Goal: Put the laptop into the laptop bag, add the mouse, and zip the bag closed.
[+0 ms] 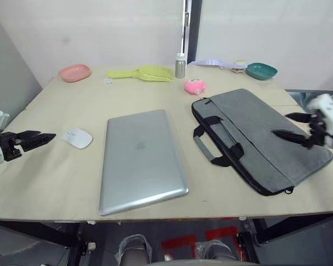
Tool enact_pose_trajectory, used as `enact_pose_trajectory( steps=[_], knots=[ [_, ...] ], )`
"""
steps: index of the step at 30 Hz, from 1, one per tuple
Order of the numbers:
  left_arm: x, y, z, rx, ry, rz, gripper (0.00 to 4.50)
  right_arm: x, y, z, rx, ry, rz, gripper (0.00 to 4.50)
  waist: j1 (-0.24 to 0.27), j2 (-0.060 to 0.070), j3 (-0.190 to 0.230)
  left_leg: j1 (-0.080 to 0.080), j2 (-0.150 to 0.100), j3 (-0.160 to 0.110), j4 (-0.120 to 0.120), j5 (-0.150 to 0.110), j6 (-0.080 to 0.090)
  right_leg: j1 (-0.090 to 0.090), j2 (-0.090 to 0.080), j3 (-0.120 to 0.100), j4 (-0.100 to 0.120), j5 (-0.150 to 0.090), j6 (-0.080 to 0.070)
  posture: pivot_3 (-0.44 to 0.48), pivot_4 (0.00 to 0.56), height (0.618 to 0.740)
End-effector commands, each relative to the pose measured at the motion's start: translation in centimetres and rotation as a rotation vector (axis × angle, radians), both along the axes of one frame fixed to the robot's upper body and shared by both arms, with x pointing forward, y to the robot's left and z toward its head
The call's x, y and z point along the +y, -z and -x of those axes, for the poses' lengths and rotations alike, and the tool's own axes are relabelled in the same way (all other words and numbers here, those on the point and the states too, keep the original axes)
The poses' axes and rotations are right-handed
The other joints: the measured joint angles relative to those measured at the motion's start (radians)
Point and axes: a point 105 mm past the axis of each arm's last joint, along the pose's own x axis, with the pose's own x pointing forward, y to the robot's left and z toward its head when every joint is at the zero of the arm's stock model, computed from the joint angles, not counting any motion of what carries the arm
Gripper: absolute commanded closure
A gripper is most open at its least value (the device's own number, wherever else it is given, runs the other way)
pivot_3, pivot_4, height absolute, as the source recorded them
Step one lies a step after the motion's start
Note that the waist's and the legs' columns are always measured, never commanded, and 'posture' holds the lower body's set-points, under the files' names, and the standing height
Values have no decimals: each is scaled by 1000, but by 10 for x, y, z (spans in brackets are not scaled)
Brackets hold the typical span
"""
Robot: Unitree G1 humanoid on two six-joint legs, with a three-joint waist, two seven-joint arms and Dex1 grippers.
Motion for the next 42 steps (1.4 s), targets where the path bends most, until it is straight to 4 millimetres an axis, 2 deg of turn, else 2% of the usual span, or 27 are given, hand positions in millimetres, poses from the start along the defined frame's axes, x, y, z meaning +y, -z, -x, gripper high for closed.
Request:
enact_pose_trajectory(
  steps=[1, 6, 8, 11, 14, 21, 22, 26, 29, 34, 39, 42],
  knots=[
    [-18, -17, 7, 9, 66, 94, 0, 37, -11, -1, -36, -79, 10, 18, 1, 0, 0, 0, 0, 0, 0, 0, 0, 0, 0, 0, 0, 0, 0, 0, 150, 740],
    [-51, -13, 19, 135, 193, 191, 0, 91, -2, -1, -13, -201, 18, 18, 3, 0, 0, 0, 0, 0, -1, 0, 0, 0, 0, -1, -1, 0, 0, 0, 150, 740],
    [-61, -10, 24, 190, 234, 222, 0, 106, -1, -2, -8, -223, 16, 18, 1, 0, 0, 0, -1, 0, -1, 0, -1, 0, 0, 0, -1, 0, 0, 0, 150, 740],
    [-75, 0, 31, 298, 291, 231, 0, 135, 4, 3, 7, -301, 42, 877, 1, 0, 0, 0, -1, 0, -2, 0, -1, 0, 0, 0, -1, 0, 0, 0, 150, 740],
    [-81, 6, 31, 361, 304, 233, 0, 155, 9, 3, 12, -332, 65, 1901, 0, 0, 0, 0, 0, 0, -3, 0, -2, 0, 1, 0, -2, 0, 0, 0, 150, 740],
    [-91, 18, 11, 473, 268, 360, 0, 186, 32, -1, 9, -387, 161, 4304, 2, 0, 0, 0, -1, -1, -2, 1, -3, 0, 1, 0, -1, 0, 0, 0, 150, 740],
    [-93, 19, 9, 485, 266, 376, 0, 187, 34, -2, 8, -391, 173, 4490, 2, 0, 0, 0, -1, -1, -2, 1, -3, 0, 0, 0, 0, 0, 0, 0, 150, 740],
    [-98, 28, 3, 552, 253, 427, 0, 198, 40, -9, 1, -405, 200, 4490, -1, 0, 0, 0, -1, -1, -2, 1, -3, 0, 1, 0, 0, 0, 0, 0, 150, 740],
    [-98, 47, 0, 591, 237, 402, 0, 207, 48, -15, 1, -410, 219, 4490, -4, 0, 0, 0, -1, -1, -3, 1, -4, 0, 1, -1, -1, 0, 0, 0, 150, 740],
    [-106, 63, -7, 599, 245, 390, 0, 218, 61, -20, 18, -422, 232, 4490, 5, 0, 0, -1, -1, -3, -2, 1, -4, 1, 1, -2, -1, 0, 0, 0, 150, 740],
    [-112, 71, -15, 594, 242, 408, 0, 225, 73, -21, 33, -437, 255, 4490, 11, 0, -1, 1, -2, -4, 0, 1, -4, 4, -1, -2, 2, 0, 0, 0, 150, 740],
    [-126, 73, -15, 606, 290, 438, 0, 238, 77, -19, 45, -456, 231, 4490, 10, 0, -1, 5, -2, -4, 1, 1, -4, 7, -1, -2, 3, 0, 0, 0, 150, 740]
  ],
)
